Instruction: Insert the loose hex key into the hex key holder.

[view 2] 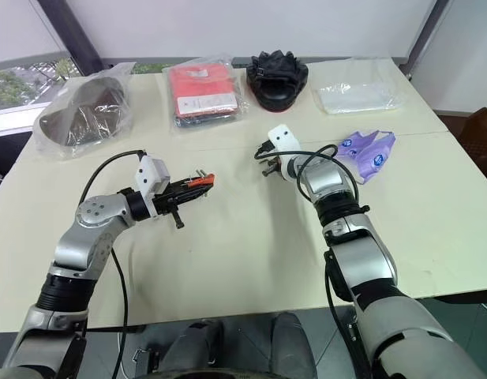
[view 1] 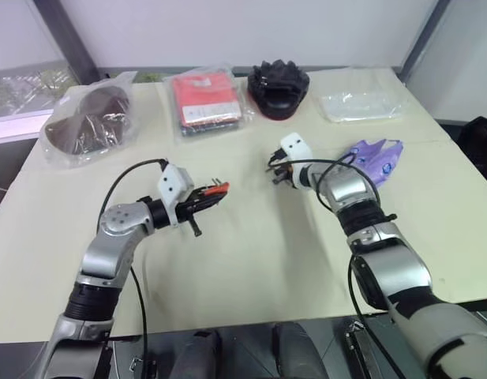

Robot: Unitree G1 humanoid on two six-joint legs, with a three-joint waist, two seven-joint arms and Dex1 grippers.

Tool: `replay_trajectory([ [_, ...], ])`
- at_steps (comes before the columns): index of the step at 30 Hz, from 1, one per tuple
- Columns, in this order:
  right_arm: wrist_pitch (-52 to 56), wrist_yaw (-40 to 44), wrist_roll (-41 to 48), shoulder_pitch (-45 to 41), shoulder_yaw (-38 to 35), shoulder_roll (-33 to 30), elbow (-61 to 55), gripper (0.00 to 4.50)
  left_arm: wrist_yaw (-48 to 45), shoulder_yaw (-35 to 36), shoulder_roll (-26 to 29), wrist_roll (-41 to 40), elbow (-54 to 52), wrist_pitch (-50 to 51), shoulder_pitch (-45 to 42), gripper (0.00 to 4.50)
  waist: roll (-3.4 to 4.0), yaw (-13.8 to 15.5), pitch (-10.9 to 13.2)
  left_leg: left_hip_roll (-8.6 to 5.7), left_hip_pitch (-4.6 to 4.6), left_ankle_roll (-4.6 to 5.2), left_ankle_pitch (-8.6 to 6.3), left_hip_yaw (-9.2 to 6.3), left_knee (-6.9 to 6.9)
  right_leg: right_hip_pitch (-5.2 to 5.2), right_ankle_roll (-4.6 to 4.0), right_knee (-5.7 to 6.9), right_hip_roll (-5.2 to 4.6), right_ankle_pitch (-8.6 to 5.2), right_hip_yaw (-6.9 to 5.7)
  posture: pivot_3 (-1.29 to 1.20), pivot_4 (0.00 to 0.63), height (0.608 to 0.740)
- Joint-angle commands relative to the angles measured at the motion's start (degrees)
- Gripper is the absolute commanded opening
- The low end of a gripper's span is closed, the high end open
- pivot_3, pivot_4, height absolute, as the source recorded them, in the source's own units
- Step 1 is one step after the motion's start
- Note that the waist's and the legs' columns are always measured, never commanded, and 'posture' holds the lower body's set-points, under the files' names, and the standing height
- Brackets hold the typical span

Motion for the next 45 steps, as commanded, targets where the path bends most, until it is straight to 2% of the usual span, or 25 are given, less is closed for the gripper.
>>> replay_trajectory([
  [1, 4.88, 0.61, 1.27, -0.3, -2.05, 0.52, 3.65, 0.09, 0.62, 0.43, 0.0, 0.18, -1.13, -2.19, -0.06, 0.0, -0.01, 0.06, -0.01, 0.0, 0.0, 0.0, 0.0, 0.0, 0.0, 0.0, 0.0, 0.0, 0.0, 0.0, 0.0, 0.0, 0.15, 0.74],
  [6, 6.62, -0.48, 5.31, -2.42, -8.47, 0.79, 3.26, 0.09, 0.28, 0.19, 0.2, 0.36, 0.04, -2.86, -0.45, 0.0, 0.01, 0.17, -0.02, -0.01, 0.0, 0.0, 0.0, -0.01, -0.01, 0.0, 0.0, -0.01, 0.0, 0.0, 0.0, 0.0, 0.15, 0.74],
  [12, -12.04, -1.14, 11.58, 0.38, -16.4, 2.73, -7.43, 0.09, -3.69, -0.07, 1.02, 0.34, 6.5, -4.5, -4.61, 0.0, 0.02, -0.08, 0.0, -0.01, -0.05, 0.0, 0.0, 0.0, -0.03, -0.07, 0.0, -0.01, 0.0, 0.0, 0.0, 0.0, 0.15, 0.74],
  [16, -11.07, 4.97, 22.79, 4.29, -21.26, 5.88, -20.03, 0.09, -8.1, 0.45, -0.88, -2.24, 15.68, -3.51, -12.2, 0.0, 0.02, 0.02, 0.0, -0.01, -0.06, 0.0, 0.0, -0.01, -0.03, -0.08, 0.0, -0.01, 0.0, 0.0, -0.01, 0.0, 0.15, 0.74],
  [22, -7.31, 8.4, 30.51, 10.6, -20.07, 7.91, -33.37, 0.09, -14.87, 0.61, -4.08, -4.78, 27.53, -1.28, -21.22, 0.0, 0.02, -0.06, 0.0, -0.02, -0.06, 0.01, 0.0, -0.04, -0.01, -0.03, 0.01, -0.01, -0.01, 0.0, -0.04, 0.0, 0.15, 0.74],
  [29, -6.79, 7.39, 33.22, 13.53, -18.85, 8.91, -39.06, 0.09, -18.65, 1.2, -7.33, -4.25, 38.45, -3.6, -28.7, 0.0, 0.02, -0.11, 0.0, -0.02, -0.06, 0.01, 0.0, -0.04, -0.01, -0.07, 0.01, 0.0, 0.0, 0.0, -0.04, 0.0, 0.15, 0.74],
  [37, -6.33, 6.02, 34.9, 15.25, -18.22, 9.05, -41.6, 0.09, -19.65, 1.18, -8.86, -3.6, 41.27, -5.65, -31.38, 0.0, 0.01, -0.07, 0.0, -0.02, -0.06, 0.01, 0.0, -0.04, 0.0, -0.07, 0.01, 0.0, 0.0, 0.0, -0.04, 0.0, 0.15, 0.74],
  [45, -6.42, 5.57, 35.23, 15.99, -17.59, 8.6, -41.37, 0.09, -19.77, 1.17, -9.55, -3.8, 39.7, -5.53, -31.58, 0.0, 0.01, -0.06, 0.0, -0.02, -0.06, 0.01, 0.0, -0.04, 0.0, -0.07, 0.01, 0.0, 0.0, 0.0, -0.03, 0.0, 0.15, 0.74],
])
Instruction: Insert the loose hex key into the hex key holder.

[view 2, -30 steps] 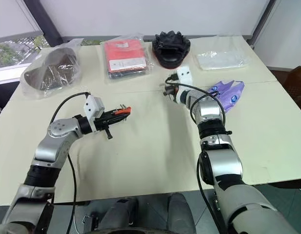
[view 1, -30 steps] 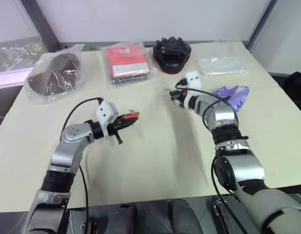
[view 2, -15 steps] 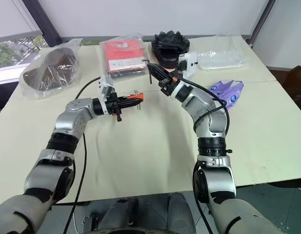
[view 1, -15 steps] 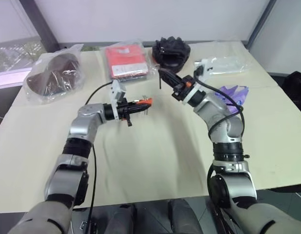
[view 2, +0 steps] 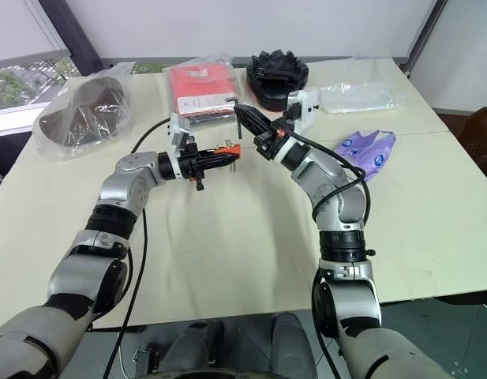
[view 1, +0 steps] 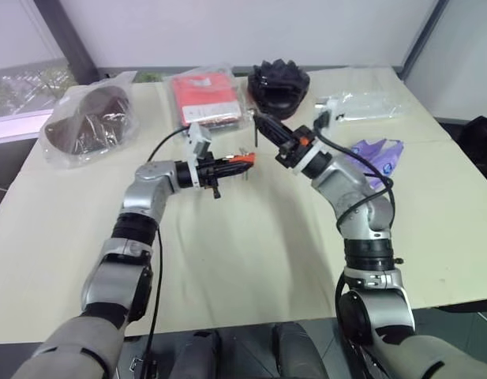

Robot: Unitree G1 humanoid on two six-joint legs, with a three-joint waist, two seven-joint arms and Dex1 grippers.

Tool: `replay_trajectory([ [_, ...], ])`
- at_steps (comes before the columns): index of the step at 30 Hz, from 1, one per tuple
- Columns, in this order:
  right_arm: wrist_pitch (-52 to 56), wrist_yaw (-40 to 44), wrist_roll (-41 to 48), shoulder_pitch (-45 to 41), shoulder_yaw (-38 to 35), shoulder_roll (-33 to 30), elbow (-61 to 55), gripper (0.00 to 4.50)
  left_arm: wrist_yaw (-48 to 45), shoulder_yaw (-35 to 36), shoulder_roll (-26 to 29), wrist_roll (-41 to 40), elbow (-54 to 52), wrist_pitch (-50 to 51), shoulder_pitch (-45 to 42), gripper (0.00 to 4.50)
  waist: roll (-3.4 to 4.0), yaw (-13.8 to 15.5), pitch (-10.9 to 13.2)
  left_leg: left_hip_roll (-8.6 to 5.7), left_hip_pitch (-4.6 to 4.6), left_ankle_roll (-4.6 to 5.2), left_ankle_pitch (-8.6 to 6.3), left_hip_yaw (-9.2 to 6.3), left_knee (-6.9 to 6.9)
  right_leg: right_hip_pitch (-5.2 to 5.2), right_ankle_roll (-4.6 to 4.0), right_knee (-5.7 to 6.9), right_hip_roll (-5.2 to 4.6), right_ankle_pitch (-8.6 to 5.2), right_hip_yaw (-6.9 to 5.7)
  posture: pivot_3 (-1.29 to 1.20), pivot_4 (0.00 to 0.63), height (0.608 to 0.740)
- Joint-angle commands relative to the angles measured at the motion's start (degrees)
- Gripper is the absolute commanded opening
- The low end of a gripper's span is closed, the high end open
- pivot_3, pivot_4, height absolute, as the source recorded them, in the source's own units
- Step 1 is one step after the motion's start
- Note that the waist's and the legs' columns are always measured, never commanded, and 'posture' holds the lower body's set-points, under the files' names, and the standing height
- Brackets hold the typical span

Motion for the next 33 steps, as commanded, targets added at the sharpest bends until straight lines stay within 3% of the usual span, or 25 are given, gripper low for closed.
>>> replay_trajectory([
  [1, -0.49, -0.25, 0.94, -0.41, 0.03, -0.23, -1.99, 0.09, -0.16, 1.03, -0.04, -0.27, -2.46, -1.11, -1.77, 0.0, 0.0, -0.02, 0.0, 0.0, 0.0, 0.0, 0.0, 0.0, 0.0, 0.0, 0.0, 0.0, 0.0, 0.0, 0.0, 0.0, 0.15, 0.74],
  [33, -0.89, -0.16, 1.32, 0.31, 0.56, 0.04, -1.37, 0.09, 1.03, 1.19, -0.62, 0.55, -3.48, -1.61, -0.77, 0.0, 0.0, -0.01, 0.0, 0.0, 0.0, 0.0, 0.0, 0.0, 0.0, 0.0, 0.0, 0.0, 0.0, 0.0, 0.0, 0.0, 0.15, 0.74],
])
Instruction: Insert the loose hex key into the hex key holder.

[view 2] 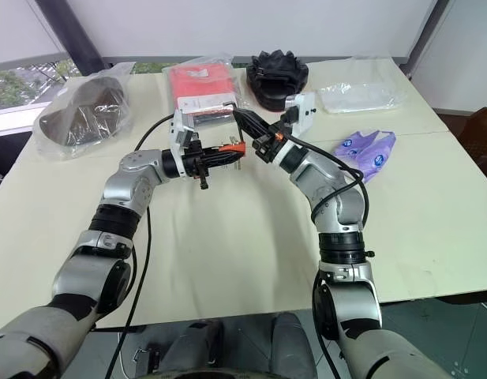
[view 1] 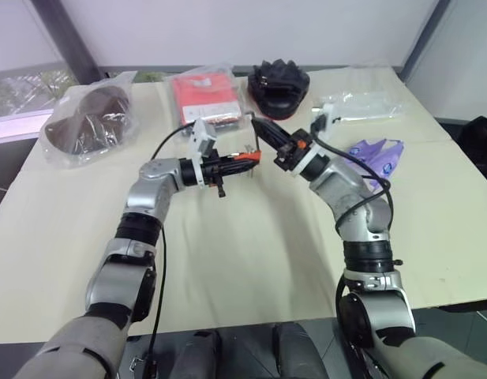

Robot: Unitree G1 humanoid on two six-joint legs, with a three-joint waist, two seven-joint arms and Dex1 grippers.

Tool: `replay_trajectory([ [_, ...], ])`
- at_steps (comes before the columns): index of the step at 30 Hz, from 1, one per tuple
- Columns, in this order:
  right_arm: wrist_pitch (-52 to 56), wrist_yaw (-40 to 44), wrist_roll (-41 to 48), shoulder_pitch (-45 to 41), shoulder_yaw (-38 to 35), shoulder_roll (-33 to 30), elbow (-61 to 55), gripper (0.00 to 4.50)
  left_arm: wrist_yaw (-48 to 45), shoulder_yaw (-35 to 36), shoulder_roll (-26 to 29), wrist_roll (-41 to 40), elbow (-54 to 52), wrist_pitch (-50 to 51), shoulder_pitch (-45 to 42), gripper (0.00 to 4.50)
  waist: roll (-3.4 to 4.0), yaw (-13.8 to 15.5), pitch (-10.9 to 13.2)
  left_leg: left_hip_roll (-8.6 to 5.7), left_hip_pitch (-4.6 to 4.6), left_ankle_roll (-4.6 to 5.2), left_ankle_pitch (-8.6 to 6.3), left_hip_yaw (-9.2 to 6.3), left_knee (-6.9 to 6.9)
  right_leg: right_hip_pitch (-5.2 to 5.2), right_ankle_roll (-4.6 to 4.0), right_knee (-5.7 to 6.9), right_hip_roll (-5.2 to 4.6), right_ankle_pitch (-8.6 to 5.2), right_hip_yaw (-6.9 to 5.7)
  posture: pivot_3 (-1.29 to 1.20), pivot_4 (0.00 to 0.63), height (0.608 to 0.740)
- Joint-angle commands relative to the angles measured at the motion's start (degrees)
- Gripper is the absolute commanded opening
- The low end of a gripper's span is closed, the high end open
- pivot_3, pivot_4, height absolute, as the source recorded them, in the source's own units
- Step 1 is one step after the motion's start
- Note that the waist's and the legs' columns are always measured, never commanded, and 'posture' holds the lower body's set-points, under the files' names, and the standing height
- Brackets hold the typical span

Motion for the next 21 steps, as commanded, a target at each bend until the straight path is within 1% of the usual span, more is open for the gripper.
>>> replay_trajectory([
  [1, -0.65, 0.13, 1.23, -0.46, -0.26, 0.1, -1.45, 0.09, 0.23, 1.14, 0.4, -0.04, -0.76, -1.47, -0.78, 0.0, 0.0, -0.01, 0.0, 0.0, 0.0, 0.0, 0.0, 0.0, 0.0, 0.0, 0.0, 0.0, 0.0, 0.0, 0.0, 0.0, 0.15, 0.74],
  [9, -0.63, 0.41, 1.33, -0.21, -0.19, 0.04, -1.57, 0.09, 1.05, 1.97, -0.04, -0.84, -0.84, -1.11, -1.2, 0.0, 0.0, 0.0, 0.0, 0.0, 0.0, 0.0, 0.0, 0.0, 0.0, 0.0, 0.0, 0.0, 0.0, 0.0, 0.0, 0.0, 0.15, 0.74],
  [14, -1.0, 0.5, 1.11, 0.02, -0.08, 0.13, -1.19, 0.09, 1.11, 2.96, -0.51, -2.93, -2.87, 1.38, -1.39, 0.0, 0.0, -0.01, 0.0, 0.0, 0.0, 0.0, 0.0, 0.0, 0.0, 0.0, 0.0, 0.0, 0.0, 0.0, 0.0, 0.0, 0.15, 0.74],
  [21, -1.82, 0.53, 0.82, -0.06, -0.27, 0.13, 0.07, 0.09, -0.85, 2.01, 0.19, -3.24, -6.05, 3.51, 0.15, 0.0, 0.0, -0.01, 0.0, 0.0, 0.0, 0.0, 0.0, 0.0, 0.0, 0.0, 0.0, 0.0, 0.0, 0.0, 0.0, 0.0, 0.15, 0.74],
])
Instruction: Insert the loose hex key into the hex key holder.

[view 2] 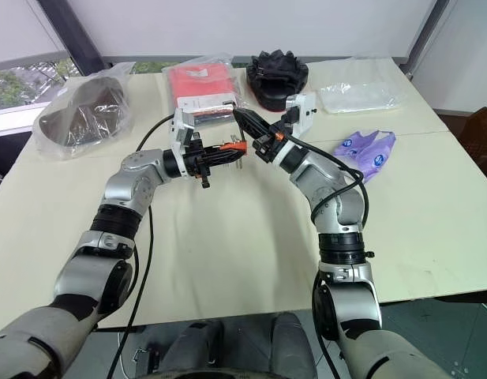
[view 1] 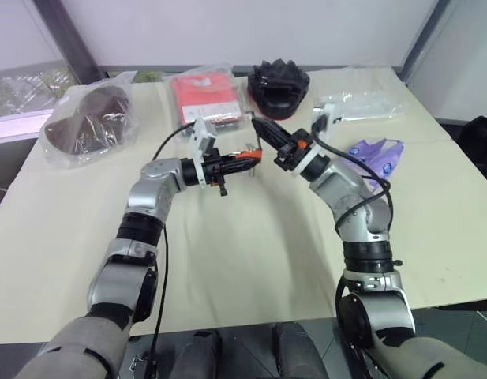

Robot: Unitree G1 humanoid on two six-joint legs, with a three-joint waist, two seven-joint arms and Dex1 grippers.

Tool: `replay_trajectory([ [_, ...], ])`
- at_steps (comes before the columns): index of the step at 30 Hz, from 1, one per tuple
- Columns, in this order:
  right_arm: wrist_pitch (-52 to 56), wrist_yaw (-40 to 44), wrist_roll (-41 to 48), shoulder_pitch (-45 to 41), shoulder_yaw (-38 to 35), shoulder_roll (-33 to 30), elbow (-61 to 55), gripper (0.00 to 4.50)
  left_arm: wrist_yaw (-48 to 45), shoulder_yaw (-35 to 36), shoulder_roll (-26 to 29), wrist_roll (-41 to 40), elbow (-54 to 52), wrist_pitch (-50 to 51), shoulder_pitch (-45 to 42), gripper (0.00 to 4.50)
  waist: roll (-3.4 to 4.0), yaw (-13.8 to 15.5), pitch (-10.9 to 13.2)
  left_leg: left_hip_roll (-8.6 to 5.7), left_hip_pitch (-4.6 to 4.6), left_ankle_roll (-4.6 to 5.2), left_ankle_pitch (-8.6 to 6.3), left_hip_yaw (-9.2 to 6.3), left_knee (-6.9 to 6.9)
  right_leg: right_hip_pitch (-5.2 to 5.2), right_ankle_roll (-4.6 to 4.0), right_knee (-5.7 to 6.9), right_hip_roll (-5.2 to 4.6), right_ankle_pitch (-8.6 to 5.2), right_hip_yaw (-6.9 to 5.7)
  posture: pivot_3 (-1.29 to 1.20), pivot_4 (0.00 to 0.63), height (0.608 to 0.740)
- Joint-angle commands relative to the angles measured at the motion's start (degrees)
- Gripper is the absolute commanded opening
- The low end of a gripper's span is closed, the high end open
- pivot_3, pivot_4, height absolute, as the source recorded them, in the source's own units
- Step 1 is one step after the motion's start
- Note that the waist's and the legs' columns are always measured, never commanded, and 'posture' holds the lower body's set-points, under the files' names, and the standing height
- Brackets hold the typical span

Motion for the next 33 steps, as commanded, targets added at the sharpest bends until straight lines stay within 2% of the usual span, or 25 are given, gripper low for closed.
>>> replay_trajectory([
  [1, -0.93, 0.02, 0.63, -0.09, -0.34, 0.07, 0.11, 0.09, -1.89, 1.24, 1.04, -2.35, -4.24, 1.11, 0.17, 0.0, 0.0, -0.01, 0.0, 0.0, 0.0, 0.0, 0.0, 0.0, 0.0, 0.0, 0.0, 0.0, 0.0, 0.0, 0.0, 0.0, 0.15, 0.74],
  [9, -1.29, 0.08, 0.63, -0.37, -0.47, -0.08, 0.8, 0.09, -1.42, 0.97, 1.24, -1.27, -5.07, 0.95, 1.73, 0.0, 0.0, 0.05, 0.0, 0.0, 0.0, 0.0, 0.0, 0.0, 0.0, 0.0, 0.0, 0.0, 0.0, 0.0, 0.0, 0.0, 0.15, 0.74],
  [16, -1.53, 0.41, 0.6, -0.29, -0.44, -0.28, 1.0, 0.09, 2.68, 3.7, -0.31, -2.43, -2.78, 1.02, -0.87, 0.0, -0.01, 0.04, 0.01, 0.0, 0.0, 0.0, 0.0, -0.01, 0.01, 0.0, 0.0, 0.0, 0.0, 0.0, 0.0, 0.0, 0.15, 0.74],
  [33, -1.66, 0.31, 1.08, -0.06, -0.68, -0.26, 0.21, 0.09, -1.23, -0.45, 1.29, 1.17, -2.21, -1.69, 2.14, 0.0, 0.0, 0.02, 0.0, 0.0, 0.0, 0.0, 0.0, 0.0, 0.0, 0.0, 0.0, 0.0, 0.0, 0.0, 0.0, 0.0, 0.15, 0.74],
])
